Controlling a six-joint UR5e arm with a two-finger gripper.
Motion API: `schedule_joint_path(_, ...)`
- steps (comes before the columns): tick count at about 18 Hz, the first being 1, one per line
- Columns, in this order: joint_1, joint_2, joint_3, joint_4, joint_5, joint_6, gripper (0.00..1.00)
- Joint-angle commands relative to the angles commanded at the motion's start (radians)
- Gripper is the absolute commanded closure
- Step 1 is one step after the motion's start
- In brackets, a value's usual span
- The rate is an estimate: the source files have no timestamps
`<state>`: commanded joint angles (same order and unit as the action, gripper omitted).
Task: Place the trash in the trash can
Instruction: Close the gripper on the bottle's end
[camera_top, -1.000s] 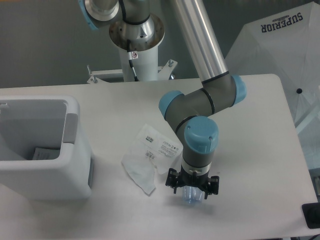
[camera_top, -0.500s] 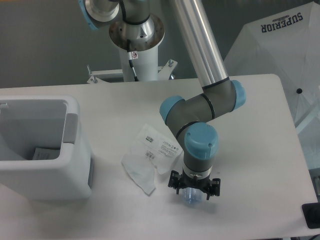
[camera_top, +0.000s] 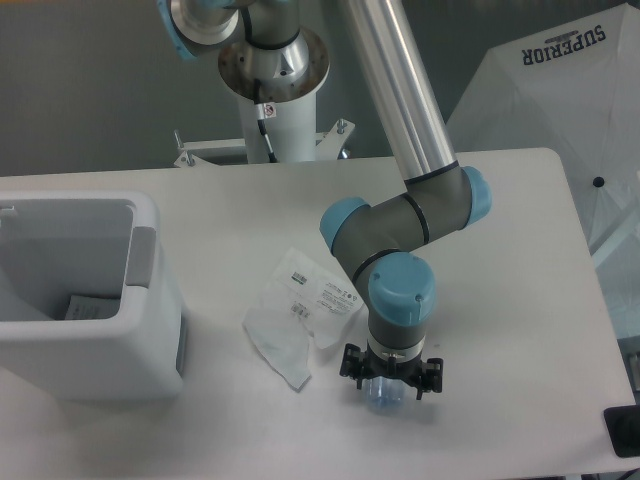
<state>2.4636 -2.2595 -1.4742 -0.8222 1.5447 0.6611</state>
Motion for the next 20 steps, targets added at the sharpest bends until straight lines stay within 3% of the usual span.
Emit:
schedule_joint_path(3,-0.002,0.000,-0.002,0.000,0.008,-0.003,0.01)
schedule_joint_path(10,-0.011,0.002,-0.005,0.000,0.014,-0.005,0.18)
schedule_joint_path(20,-0.012,0.000,-0.006,0.002,0.018,-0.003,0.18)
